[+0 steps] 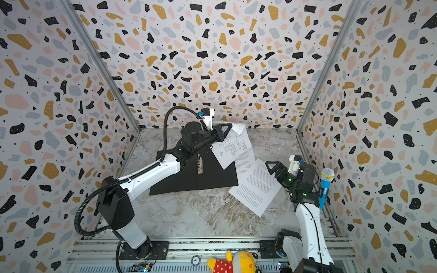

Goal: Put the files into the folder

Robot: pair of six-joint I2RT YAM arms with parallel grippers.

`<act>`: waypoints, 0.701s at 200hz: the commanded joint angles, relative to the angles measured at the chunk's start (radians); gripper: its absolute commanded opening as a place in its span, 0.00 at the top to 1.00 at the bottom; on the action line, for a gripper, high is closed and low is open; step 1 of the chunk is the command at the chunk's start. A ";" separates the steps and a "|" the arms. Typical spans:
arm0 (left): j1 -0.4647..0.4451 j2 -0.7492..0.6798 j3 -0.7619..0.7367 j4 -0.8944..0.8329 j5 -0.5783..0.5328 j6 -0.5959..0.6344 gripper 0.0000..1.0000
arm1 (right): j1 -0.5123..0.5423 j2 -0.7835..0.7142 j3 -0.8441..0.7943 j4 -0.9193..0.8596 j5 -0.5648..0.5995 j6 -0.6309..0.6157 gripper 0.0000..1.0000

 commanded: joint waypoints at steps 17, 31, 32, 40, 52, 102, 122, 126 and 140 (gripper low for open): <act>0.012 0.029 -0.020 -0.037 0.020 0.133 0.99 | 0.004 -0.005 -0.007 0.048 -0.026 0.001 0.01; 0.012 0.020 -0.118 0.052 0.053 0.090 0.99 | 0.005 -0.004 -0.037 0.063 -0.023 0.006 0.01; 0.012 0.019 -0.128 0.059 0.056 0.086 0.99 | 0.005 -0.004 -0.040 0.063 -0.024 0.007 0.01; 0.006 0.011 -0.194 0.118 0.072 0.059 0.99 | 0.005 -0.001 -0.061 0.077 -0.024 0.012 0.01; -0.007 0.000 -0.285 0.164 0.082 0.039 1.00 | 0.005 0.007 -0.093 0.101 -0.031 0.022 0.01; -0.082 -0.031 -0.562 0.345 0.072 -0.073 0.99 | 0.023 0.082 -0.179 0.217 -0.103 0.093 0.04; -0.095 -0.013 -0.626 0.419 0.071 -0.127 0.99 | 0.058 0.098 -0.202 0.257 -0.092 0.113 0.07; -0.096 -0.007 -0.636 0.436 0.073 -0.142 0.99 | 0.071 0.102 -0.207 0.264 -0.086 0.117 0.08; -0.095 0.014 -0.659 0.498 0.087 -0.208 0.99 | 0.114 0.125 -0.219 0.291 -0.072 0.133 0.10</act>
